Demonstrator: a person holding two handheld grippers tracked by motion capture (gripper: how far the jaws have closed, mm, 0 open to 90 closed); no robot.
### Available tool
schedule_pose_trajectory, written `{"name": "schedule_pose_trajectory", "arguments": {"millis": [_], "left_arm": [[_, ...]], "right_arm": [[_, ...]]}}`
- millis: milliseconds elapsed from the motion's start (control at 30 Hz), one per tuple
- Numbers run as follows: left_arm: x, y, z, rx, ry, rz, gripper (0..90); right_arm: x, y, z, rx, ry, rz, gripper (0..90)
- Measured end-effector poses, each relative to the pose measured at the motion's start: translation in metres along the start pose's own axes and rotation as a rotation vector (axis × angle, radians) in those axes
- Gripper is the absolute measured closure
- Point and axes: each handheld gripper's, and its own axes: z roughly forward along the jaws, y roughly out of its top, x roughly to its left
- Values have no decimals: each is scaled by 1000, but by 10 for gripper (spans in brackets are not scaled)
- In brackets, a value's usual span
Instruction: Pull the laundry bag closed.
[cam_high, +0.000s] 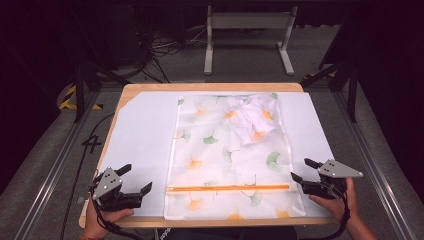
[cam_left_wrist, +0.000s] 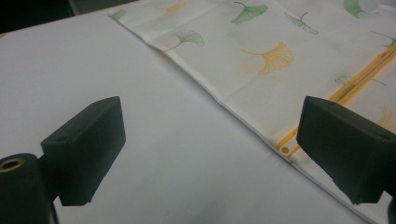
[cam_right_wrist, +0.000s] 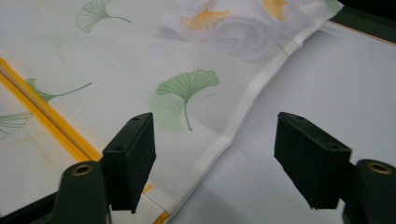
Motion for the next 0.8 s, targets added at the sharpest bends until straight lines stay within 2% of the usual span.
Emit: {"name": "schedule_pose_trajectory", "arguments": {"millis": [33,133,233,400,533,633,667,733,767,800], "left_arm": [[0,0,0,-1,-17,9,156],[-1,-1,0,-3,-32,7,169],[-4,-2,-1,2,-24,9,183],[-5,-4,-6,2,-12,6,207],[-8,-5,-9,3,-27,9,264],[-10,-6,-10,10,-37,18,382],[-10,-6,-11,9,-54,22,451],[-11,-6,-11,13,-70,31,476],[-12,-6,-11,14,-89,28,575],[-14,-6,-10,28,-100,48,613]], "right_arm": [[0,-1,0,-6,24,6,268],[0,-1,2,-14,50,17,207],[1,1,3,-22,53,21,177],[3,7,8,-40,85,22,123],[7,11,11,-43,116,33,117],[10,15,15,-39,134,23,154],[14,20,19,-36,145,4,211],[15,22,21,-30,155,-1,244],[20,26,25,-18,161,-21,358],[22,27,26,-16,184,-29,436]]}}
